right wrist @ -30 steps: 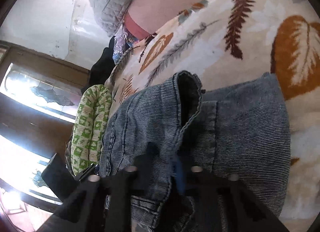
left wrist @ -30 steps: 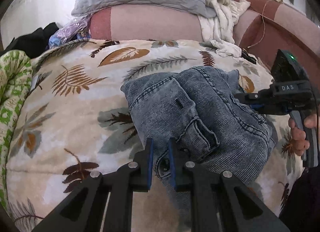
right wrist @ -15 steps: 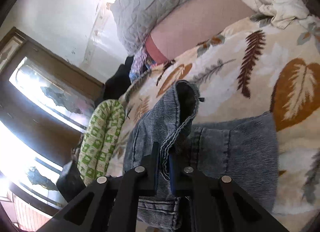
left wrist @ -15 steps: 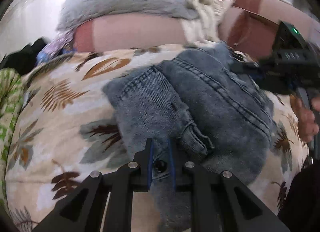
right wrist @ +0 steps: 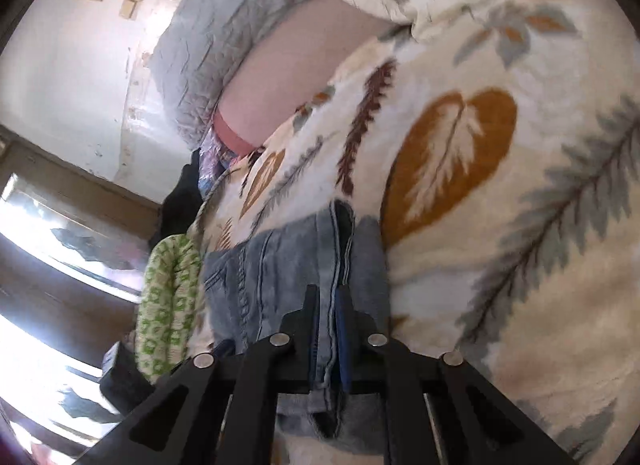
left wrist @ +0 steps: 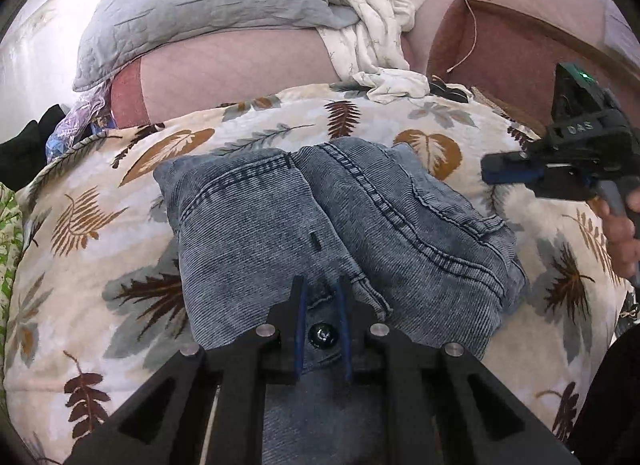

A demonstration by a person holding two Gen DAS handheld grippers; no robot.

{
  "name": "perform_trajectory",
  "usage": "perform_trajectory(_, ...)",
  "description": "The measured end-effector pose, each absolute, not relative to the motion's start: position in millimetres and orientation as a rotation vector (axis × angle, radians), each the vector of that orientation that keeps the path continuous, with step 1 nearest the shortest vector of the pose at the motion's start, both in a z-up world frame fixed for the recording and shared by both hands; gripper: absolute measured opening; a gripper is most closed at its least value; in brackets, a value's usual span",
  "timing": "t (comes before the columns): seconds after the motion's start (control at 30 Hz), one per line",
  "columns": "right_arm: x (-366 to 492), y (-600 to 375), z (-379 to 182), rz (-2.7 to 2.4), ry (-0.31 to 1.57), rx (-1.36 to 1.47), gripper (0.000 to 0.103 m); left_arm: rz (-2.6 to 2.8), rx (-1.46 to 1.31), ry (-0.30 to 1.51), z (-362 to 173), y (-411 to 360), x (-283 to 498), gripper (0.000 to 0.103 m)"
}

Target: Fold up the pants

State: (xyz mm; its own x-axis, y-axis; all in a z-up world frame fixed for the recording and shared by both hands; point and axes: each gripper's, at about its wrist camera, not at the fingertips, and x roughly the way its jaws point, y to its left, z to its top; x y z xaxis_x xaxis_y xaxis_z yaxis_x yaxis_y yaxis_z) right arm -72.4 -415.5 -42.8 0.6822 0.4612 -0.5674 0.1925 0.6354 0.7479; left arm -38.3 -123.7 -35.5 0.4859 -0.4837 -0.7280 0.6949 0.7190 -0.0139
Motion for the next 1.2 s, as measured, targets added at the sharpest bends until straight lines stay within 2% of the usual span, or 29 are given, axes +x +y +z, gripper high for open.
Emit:
perform_trajectory(0.3,-64.3,-359.4,-22.8,0.264,0.855,0.697,0.012,-0.725,0.295,0.796,-33.2,-120.7,-35.9,0.014)
perform_trajectory(0.6,-65.0,-297.9,-45.9,0.216,1.000,0.450,0.017,-0.675,0.297,0.805,-18.4,-87.9,-38.0,0.015)
perform_trajectory(0.93,-74.9,-295.8,-55.1,0.194,0.995,0.431,0.017,-0.625,0.308,0.856,-36.2,-86.6,-33.3,0.016)
perform_trajectory(1.0,-72.8,-295.4,-52.7,0.194,1.004,0.436,0.017,-0.633,0.283,0.869,-31.9,-83.5,-30.0,0.018)
perform_trajectory(1.07,-69.7,-298.2,-48.1,0.195,1.020,0.466,0.018,-0.633,0.224,0.884,-26.5,-77.2,-23.5,0.025)
perform_trajectory(1.1,-68.5,-299.9,-44.8,0.198,1.019,0.479,0.021,-0.637,0.189,0.887,-22.9,-73.7,-20.1,0.025)
perform_trajectory(1.13,-67.5,-301.6,-40.0,0.207,1.008,0.492,0.035,-0.639,0.160,0.884,-18.6,-70.5,-16.6,0.026)
perform_trajectory(1.17,-68.2,-303.5,-31.9,0.216,0.976,0.500,0.056,-0.634,0.142,0.874,-14.4,-68.7,-13.5,0.027)
perform_trajectory(1.2,-69.1,-304.3,-24.8,0.208,0.946,0.491,0.065,-0.627,0.125,0.857,-9.3,-67.5,-9.8,0.028)
